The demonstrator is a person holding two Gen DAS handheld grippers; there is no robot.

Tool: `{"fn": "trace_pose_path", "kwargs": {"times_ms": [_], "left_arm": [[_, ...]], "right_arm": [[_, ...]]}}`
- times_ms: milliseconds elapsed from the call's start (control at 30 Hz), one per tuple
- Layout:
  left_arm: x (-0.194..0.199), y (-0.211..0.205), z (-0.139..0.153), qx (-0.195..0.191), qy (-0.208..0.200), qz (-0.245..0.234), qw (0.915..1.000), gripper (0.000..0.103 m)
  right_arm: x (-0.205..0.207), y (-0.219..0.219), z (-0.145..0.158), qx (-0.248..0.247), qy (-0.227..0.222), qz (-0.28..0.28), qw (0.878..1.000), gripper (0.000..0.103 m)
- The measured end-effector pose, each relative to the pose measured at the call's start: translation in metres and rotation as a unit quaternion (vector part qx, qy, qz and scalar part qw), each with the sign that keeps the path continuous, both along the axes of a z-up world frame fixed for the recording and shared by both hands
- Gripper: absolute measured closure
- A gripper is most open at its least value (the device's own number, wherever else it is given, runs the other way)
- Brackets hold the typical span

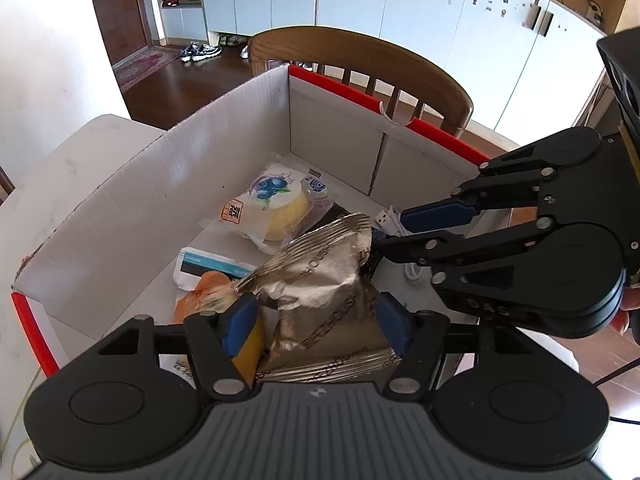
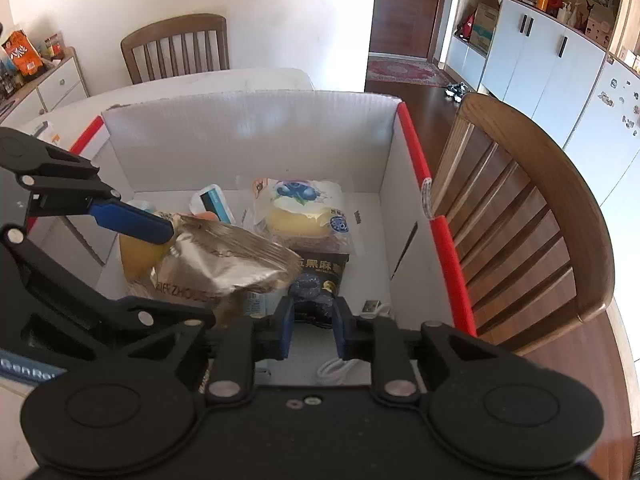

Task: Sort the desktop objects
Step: 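Lower the foil bag and cable into the shoebox and open both tools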

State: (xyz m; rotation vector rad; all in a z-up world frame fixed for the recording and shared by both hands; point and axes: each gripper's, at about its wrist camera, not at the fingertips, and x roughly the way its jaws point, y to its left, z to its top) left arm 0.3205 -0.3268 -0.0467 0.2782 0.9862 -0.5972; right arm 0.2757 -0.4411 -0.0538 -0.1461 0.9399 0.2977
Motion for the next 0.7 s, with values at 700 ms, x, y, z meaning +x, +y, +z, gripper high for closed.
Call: {"fn": "trace_pose_path", "kwargs": {"times_ms": [700], "left_arm": [[-0.034,0.032,0.03,-0.059,-0.045,0.054,0.9957,0.038]], "right_arm": [[-0.017,0.003,0.037,0.028,-0.024,0.023,0.999,0.067]]}}
